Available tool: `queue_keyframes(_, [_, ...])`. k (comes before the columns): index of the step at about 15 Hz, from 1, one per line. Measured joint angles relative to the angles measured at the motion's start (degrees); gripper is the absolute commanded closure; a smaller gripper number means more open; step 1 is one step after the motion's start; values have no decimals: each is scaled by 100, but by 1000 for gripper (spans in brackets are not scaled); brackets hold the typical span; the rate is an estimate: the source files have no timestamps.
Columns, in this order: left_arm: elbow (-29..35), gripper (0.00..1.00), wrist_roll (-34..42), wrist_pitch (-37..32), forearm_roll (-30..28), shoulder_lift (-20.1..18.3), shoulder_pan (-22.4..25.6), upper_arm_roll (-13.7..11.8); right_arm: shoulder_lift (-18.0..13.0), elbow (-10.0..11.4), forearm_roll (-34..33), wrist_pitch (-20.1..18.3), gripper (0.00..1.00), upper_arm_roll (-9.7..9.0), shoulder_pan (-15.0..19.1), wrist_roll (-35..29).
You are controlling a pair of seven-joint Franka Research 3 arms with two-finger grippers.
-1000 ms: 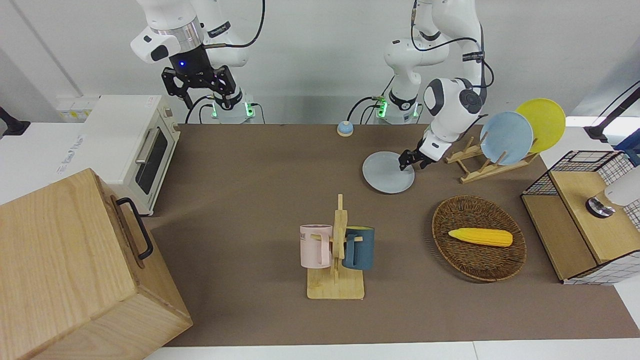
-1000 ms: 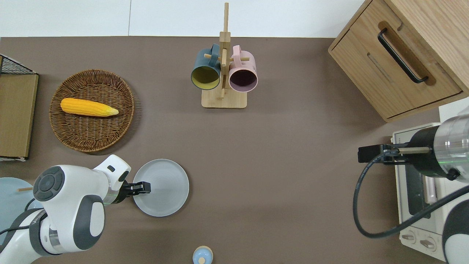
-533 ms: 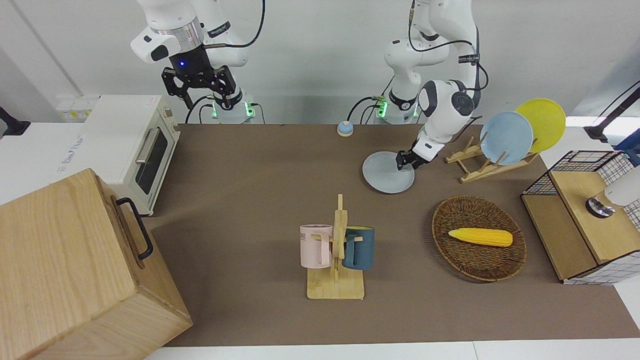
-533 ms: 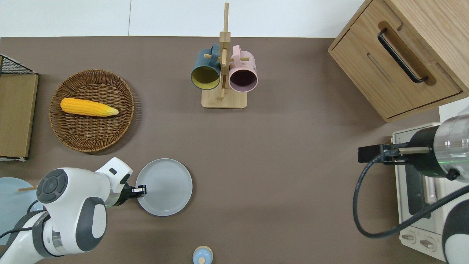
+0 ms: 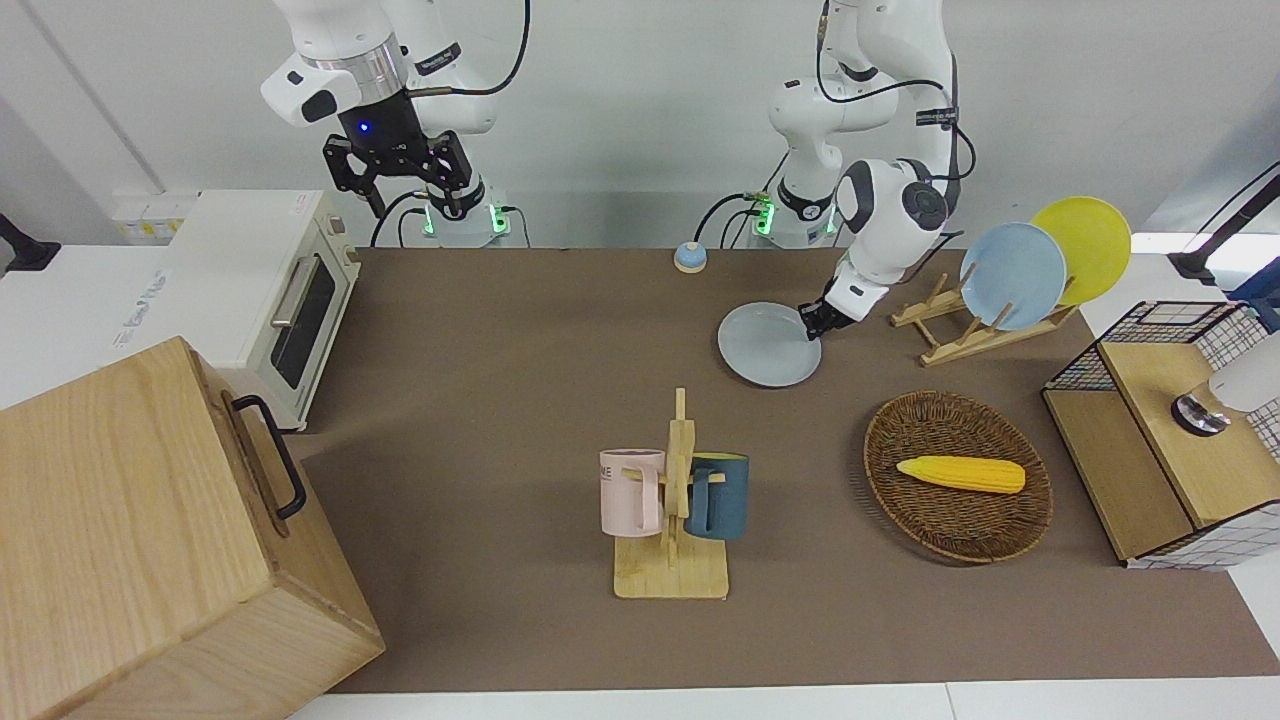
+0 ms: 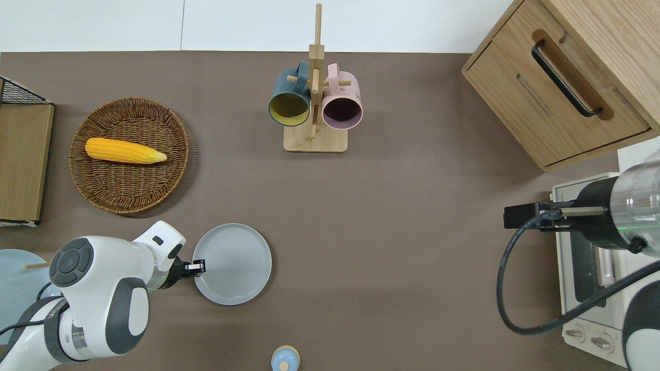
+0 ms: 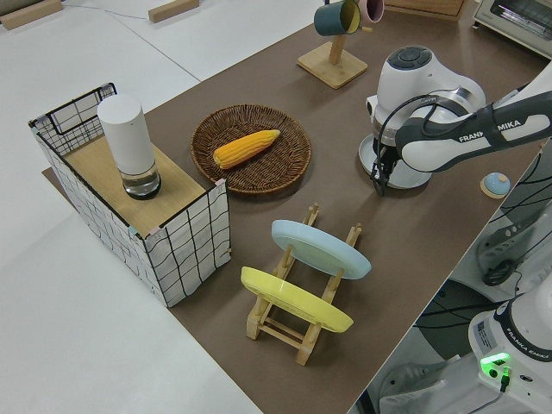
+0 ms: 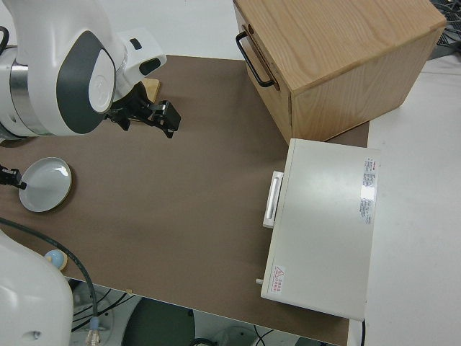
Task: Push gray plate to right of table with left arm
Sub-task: 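Push the gray plate with the left gripper toward the toaster oven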
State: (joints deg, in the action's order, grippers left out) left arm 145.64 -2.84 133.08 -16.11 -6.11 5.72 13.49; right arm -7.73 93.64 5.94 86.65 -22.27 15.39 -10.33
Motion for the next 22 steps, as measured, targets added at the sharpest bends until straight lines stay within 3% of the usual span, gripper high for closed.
queue_keyframes(3, [4,1000,-53,18,-27,3,-228,11,0,0,0,0,5,0,0,0])
queue_keyframes(10, [-5,1000,-1235,766,-731,190,-1701,32,0,0,0,0,5,0,0,0])
queue_keyframes(16, [-451,1000,-2173,1333,-957,703,-2731,33,0,0,0,0,5,0,0,0])
queue_keyframes(22, [-1326,1000,-2992,1647,-975,1491,-3480,56,0,0,0,0,5,0,0,0])
